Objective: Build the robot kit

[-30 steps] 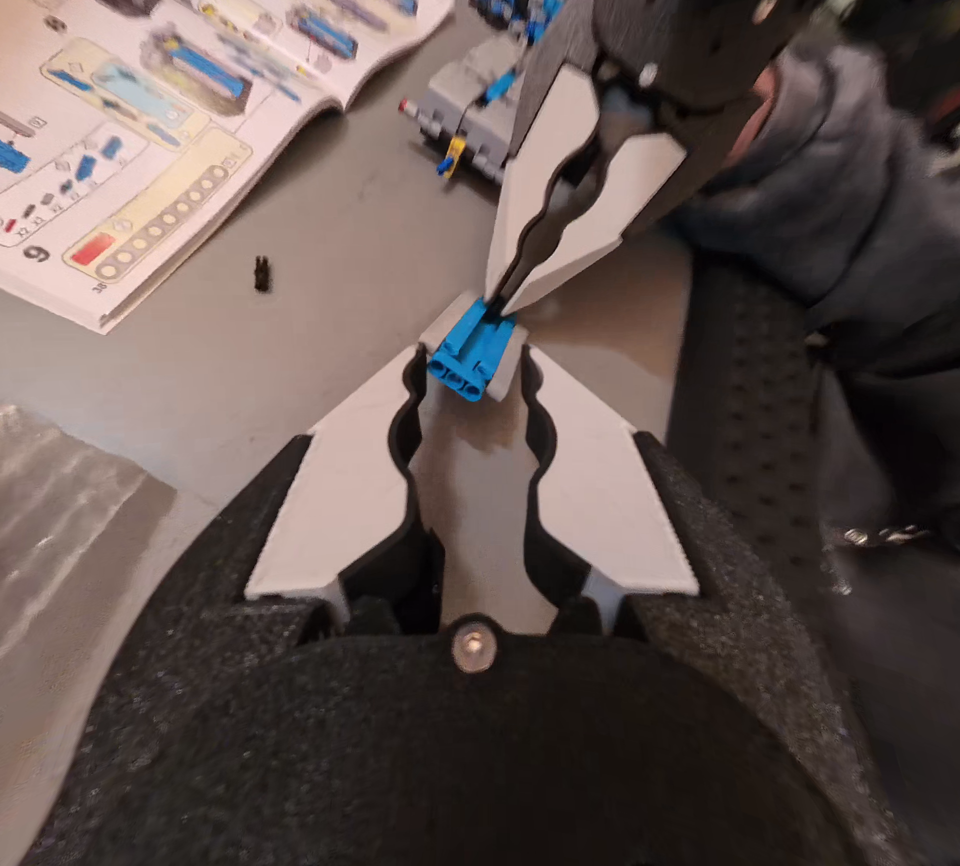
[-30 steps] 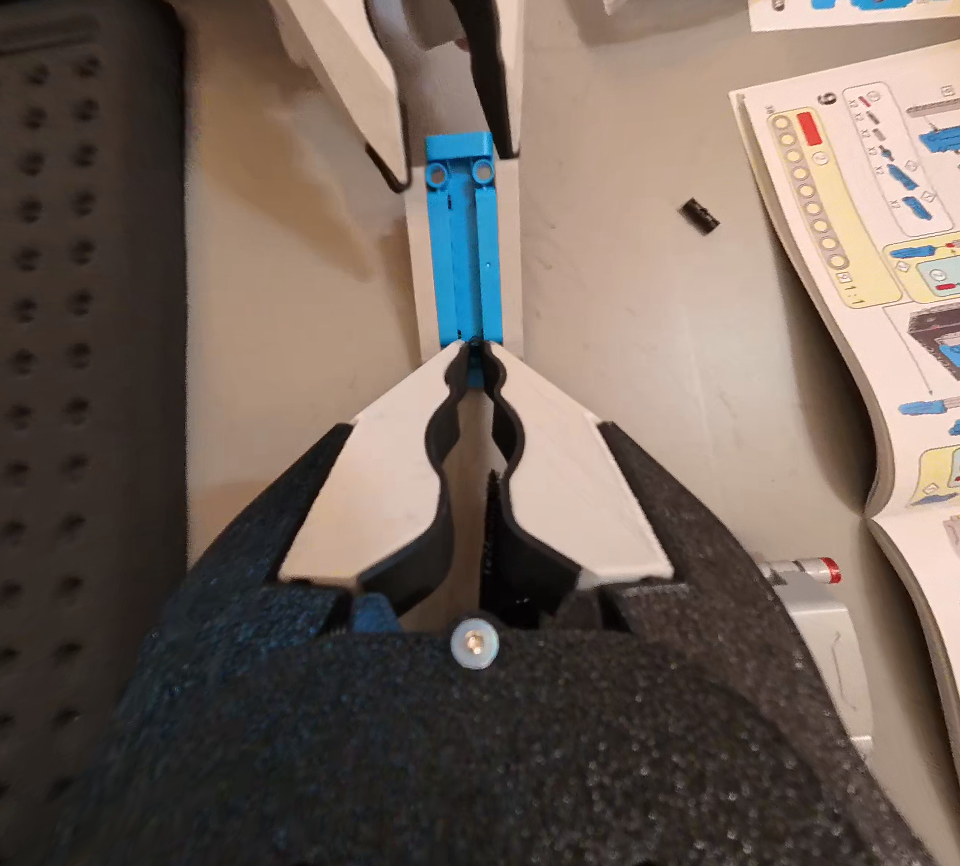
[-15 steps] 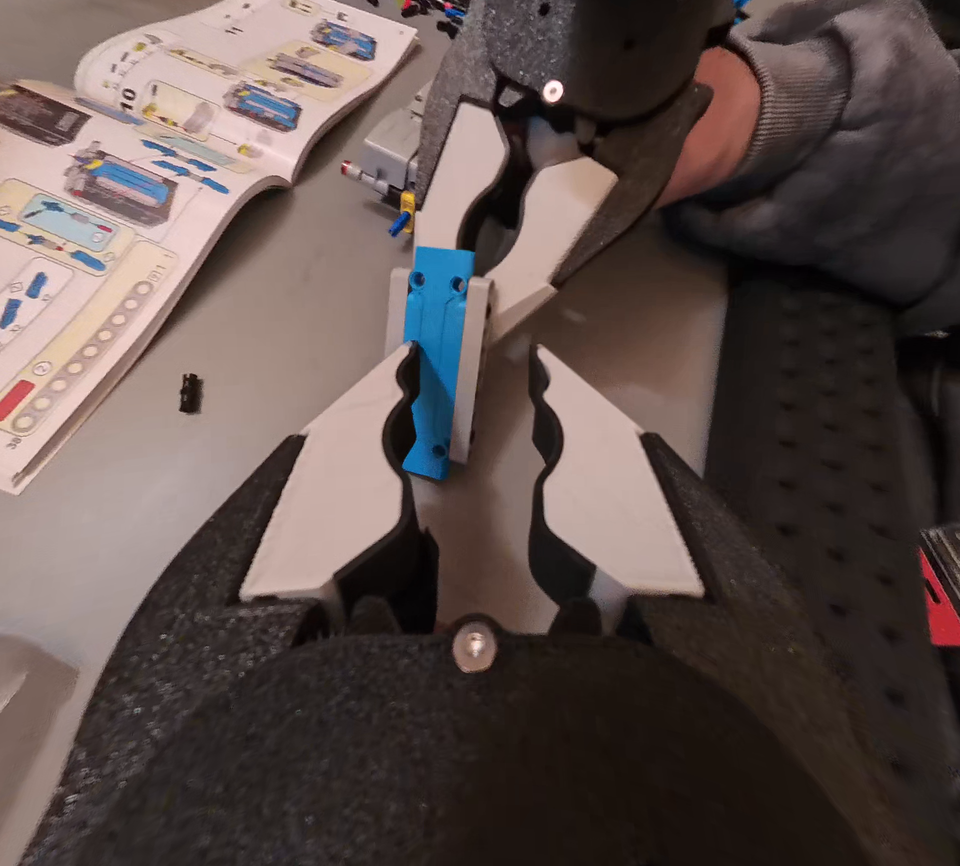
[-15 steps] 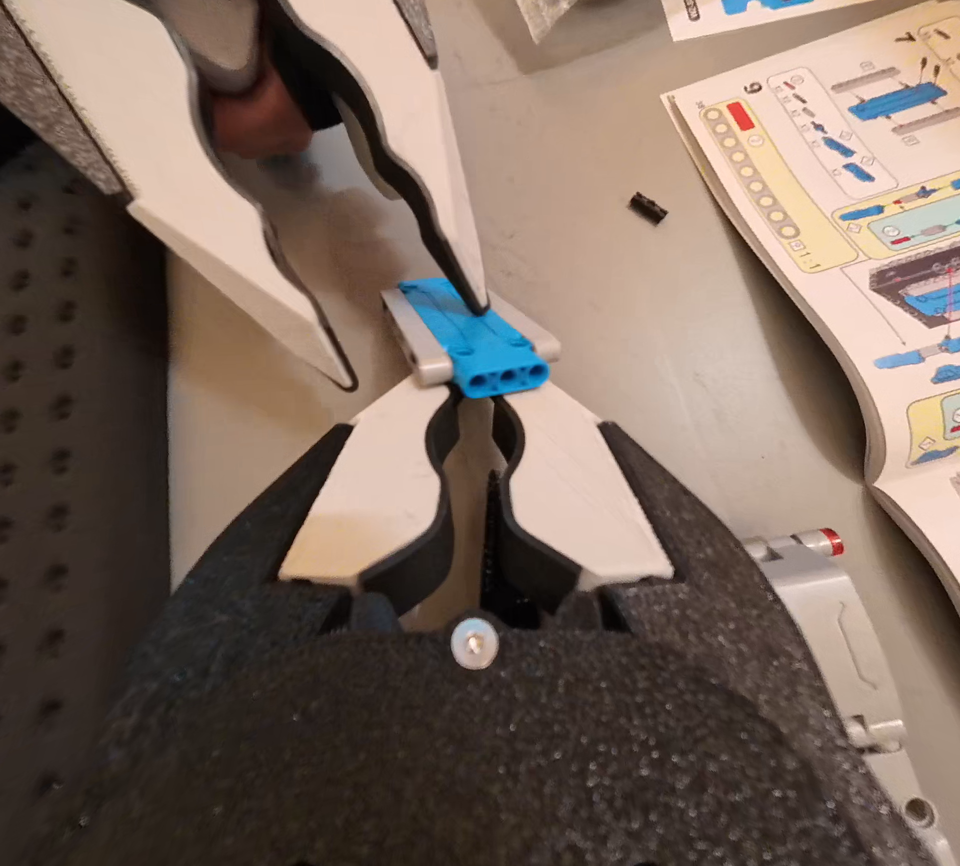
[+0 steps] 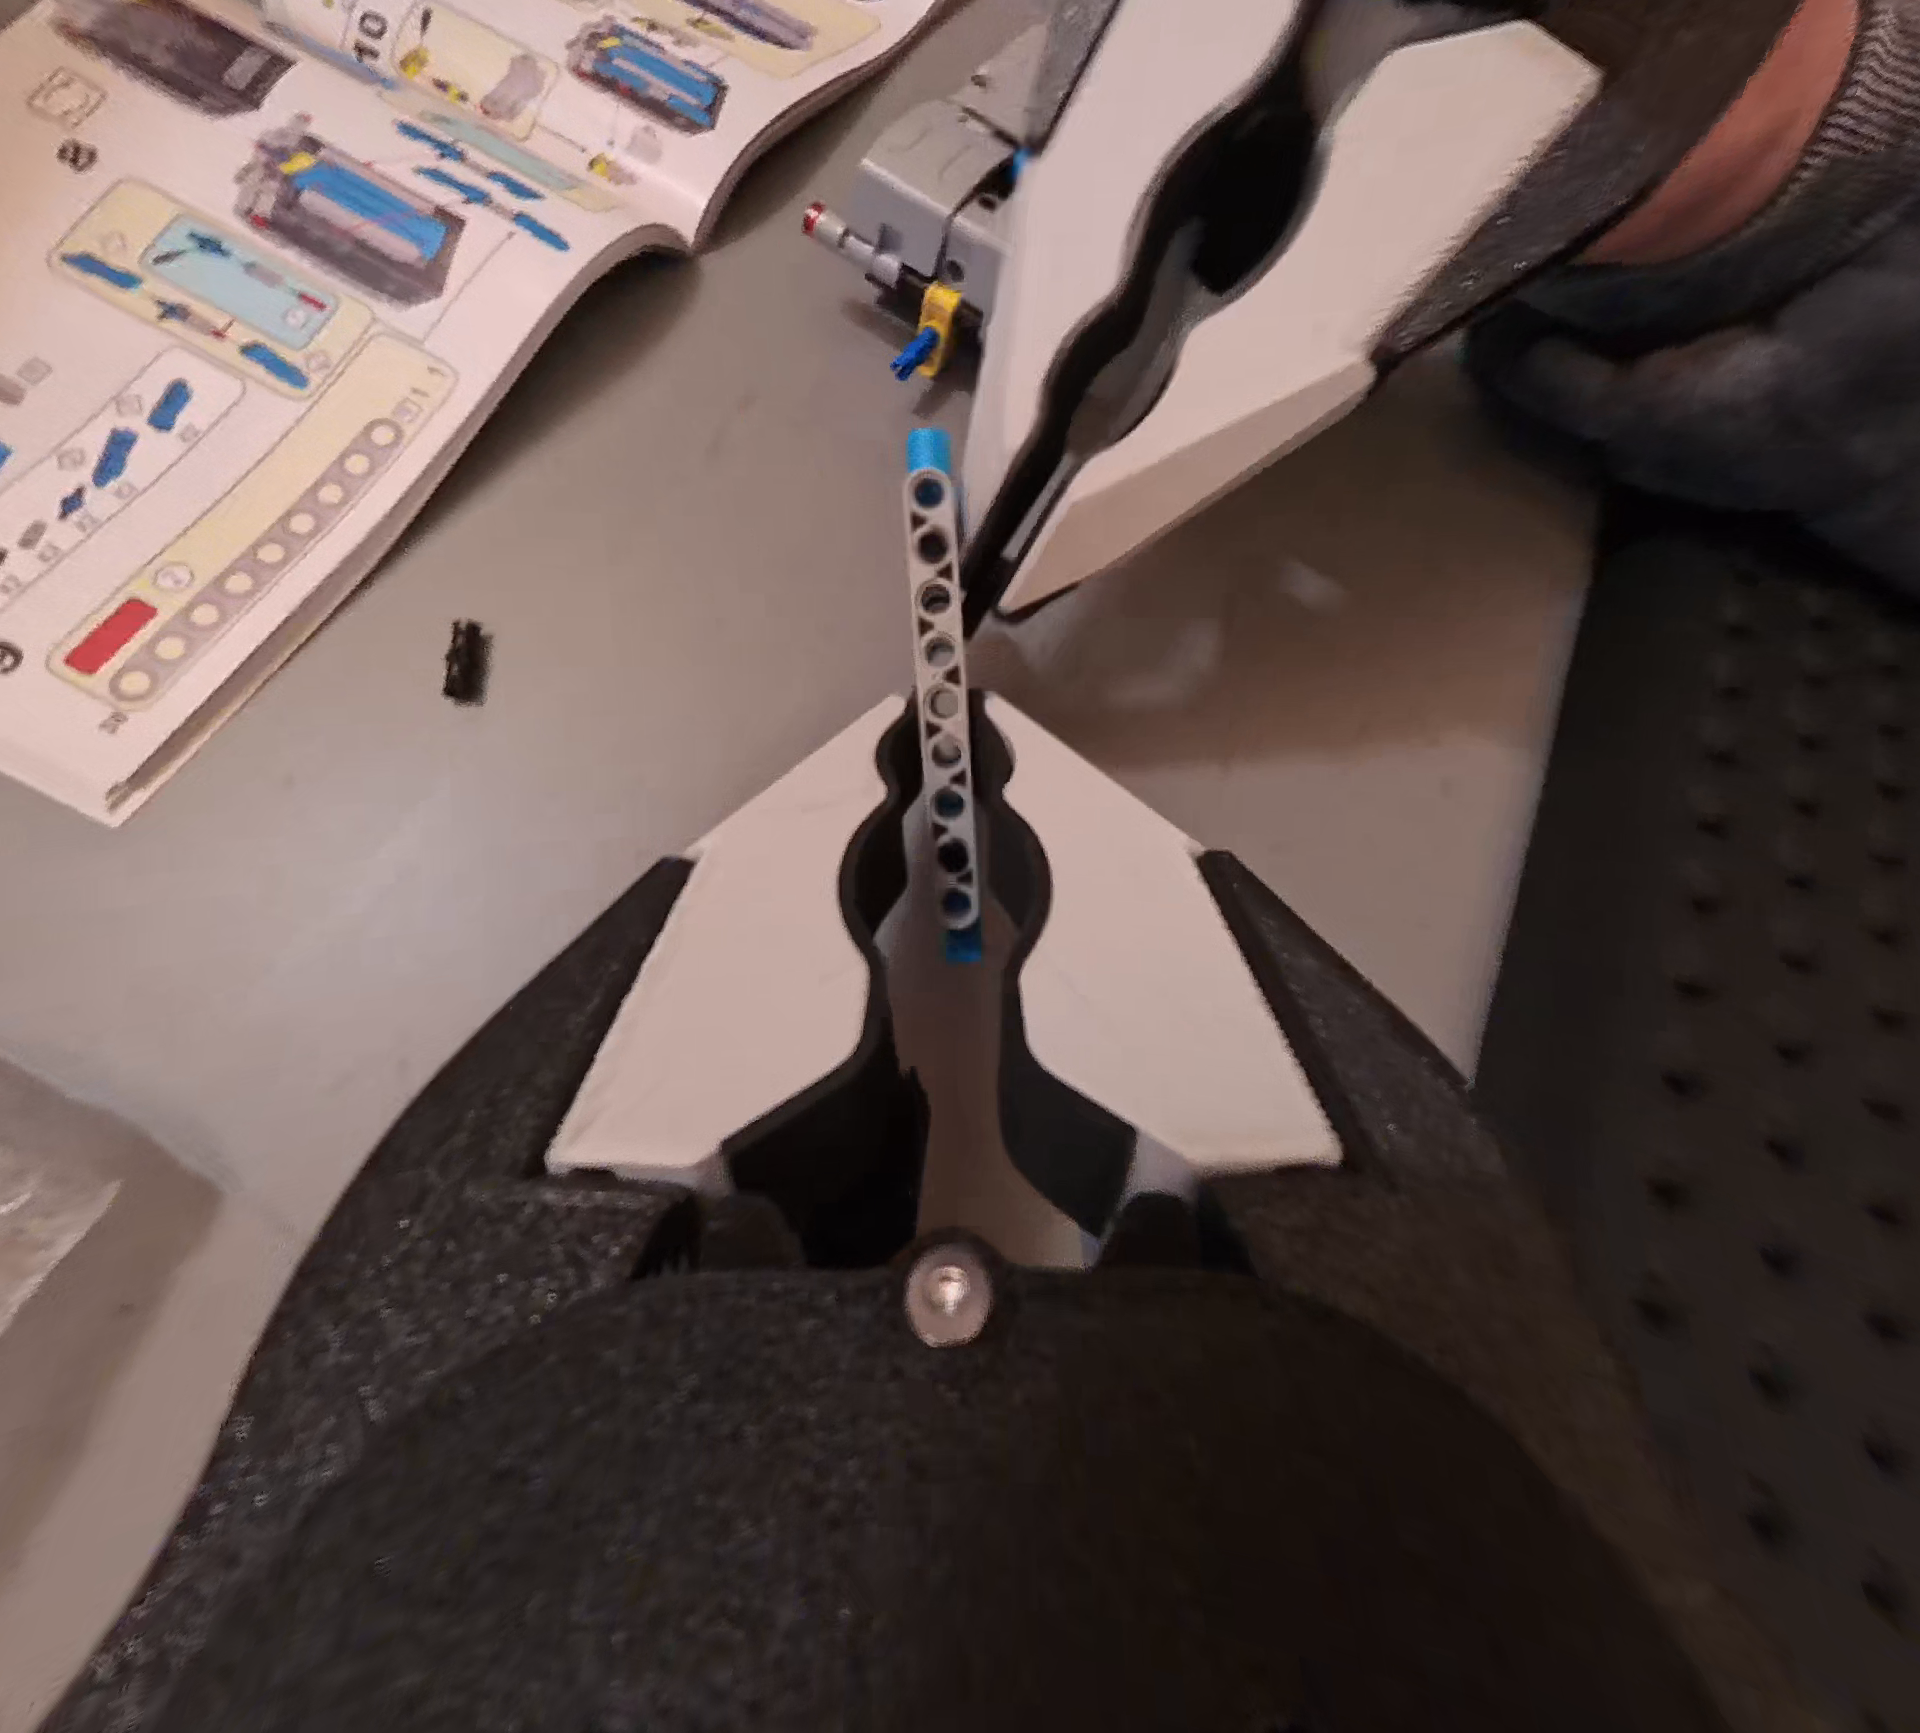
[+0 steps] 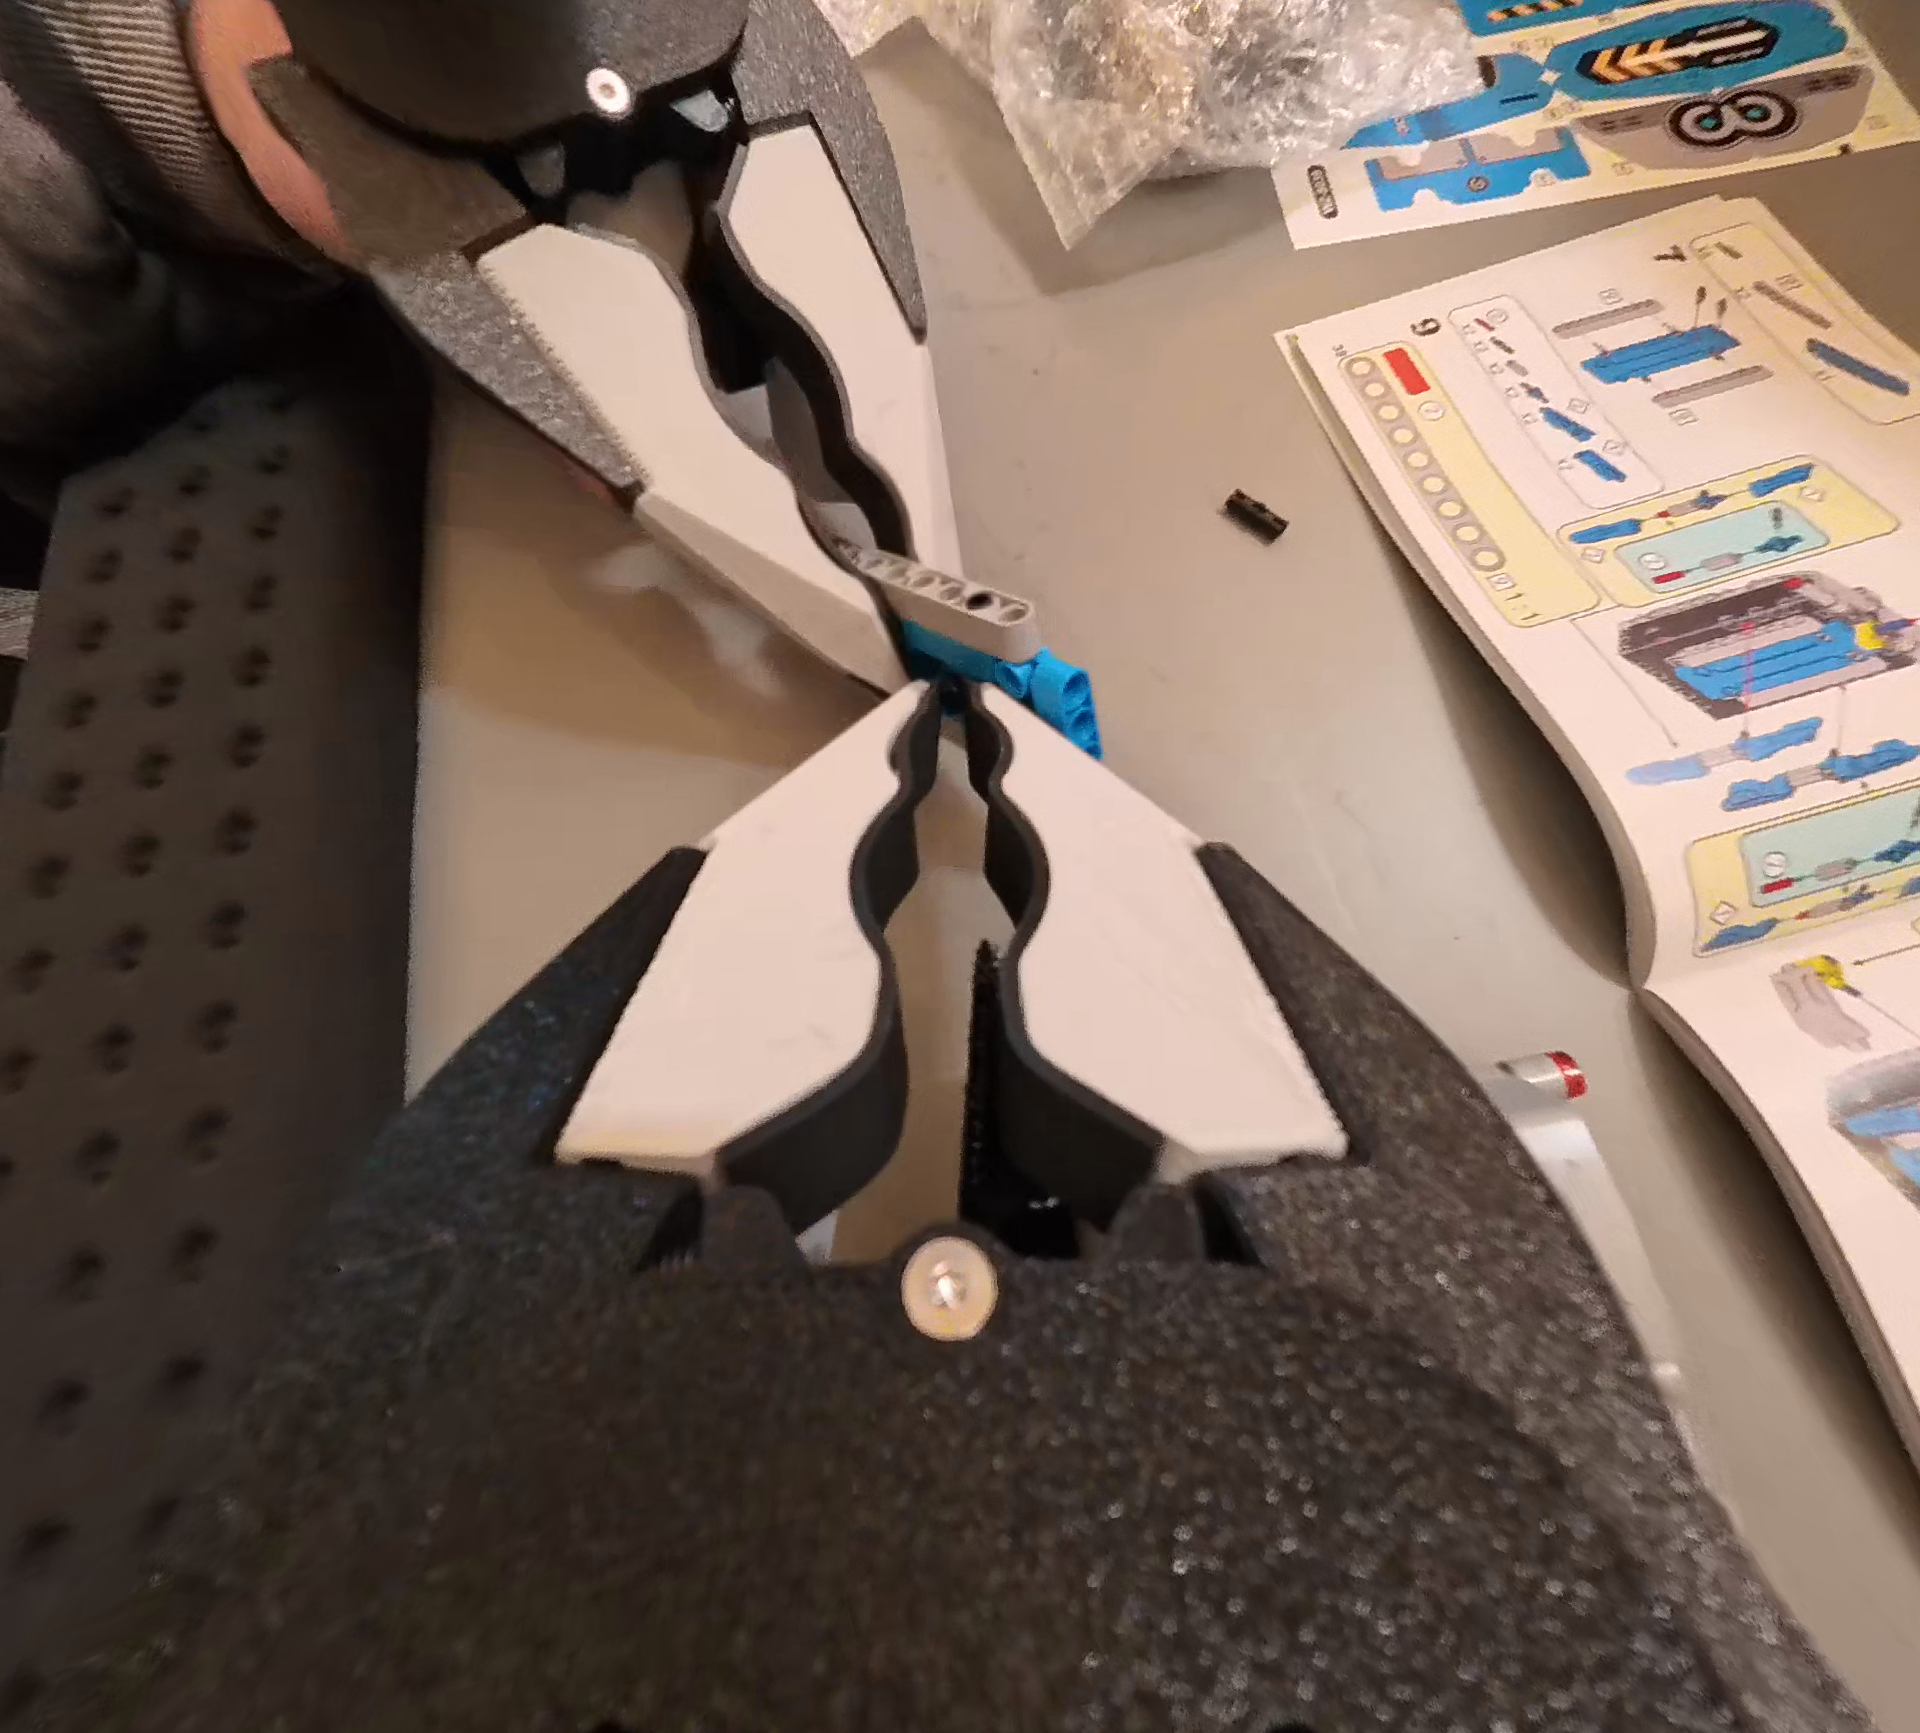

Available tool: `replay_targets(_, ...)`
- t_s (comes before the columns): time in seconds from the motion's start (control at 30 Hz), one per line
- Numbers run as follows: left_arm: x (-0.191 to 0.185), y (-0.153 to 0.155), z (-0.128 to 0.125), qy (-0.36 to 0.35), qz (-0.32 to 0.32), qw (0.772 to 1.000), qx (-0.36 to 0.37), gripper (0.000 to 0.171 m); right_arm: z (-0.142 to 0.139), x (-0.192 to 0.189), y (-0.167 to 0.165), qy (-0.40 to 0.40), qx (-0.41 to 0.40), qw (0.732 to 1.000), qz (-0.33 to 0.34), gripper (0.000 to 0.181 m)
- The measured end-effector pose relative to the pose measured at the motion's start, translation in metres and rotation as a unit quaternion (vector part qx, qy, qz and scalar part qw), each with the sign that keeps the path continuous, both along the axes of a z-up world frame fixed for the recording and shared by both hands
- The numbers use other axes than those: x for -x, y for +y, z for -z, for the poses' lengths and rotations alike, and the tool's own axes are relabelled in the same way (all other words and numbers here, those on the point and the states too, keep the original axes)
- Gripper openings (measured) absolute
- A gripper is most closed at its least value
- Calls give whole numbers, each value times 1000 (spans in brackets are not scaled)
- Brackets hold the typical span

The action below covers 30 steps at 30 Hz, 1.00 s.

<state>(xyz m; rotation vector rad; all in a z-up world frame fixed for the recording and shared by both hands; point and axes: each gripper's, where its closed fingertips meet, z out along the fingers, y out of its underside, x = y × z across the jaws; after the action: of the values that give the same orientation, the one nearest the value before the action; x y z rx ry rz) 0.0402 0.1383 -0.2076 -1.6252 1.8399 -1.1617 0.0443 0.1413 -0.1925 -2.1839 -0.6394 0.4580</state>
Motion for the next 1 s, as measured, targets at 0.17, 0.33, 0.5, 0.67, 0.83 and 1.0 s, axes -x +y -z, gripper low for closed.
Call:
replay_targets(0.17, -2, 17, 4, 31, -79, 993, 79, 6, -19, -15, 12, -88, -111, 990, 25, 3)
replay_targets(0.33, -6, 21, 7, 39, -110, 983, 144, 6, -11, -24, 27, -178, -160, 969, 54, 3)
replay_targets(0.5, -7, 21, 9, 41, -104, 985, 135, 6, 1, -24, 31, -192, -146, 969, 48, 3)
replay_targets(0.67, -7, 18, 10, 40, -64, 994, 81, 9, 3, -22, 30, -183, -140, 972, 45, 3)
replay_targets(0.83, -16, 22, 8, 28, -57, 997, 45, 16, 14, -27, 32, -193, -120, 973, 47, 3)
replay_targets(1.0, -18, 29, 5, 25, -62, 997, 45, 10, 14, -26, 30, -189, -110, 975, 49, 3)
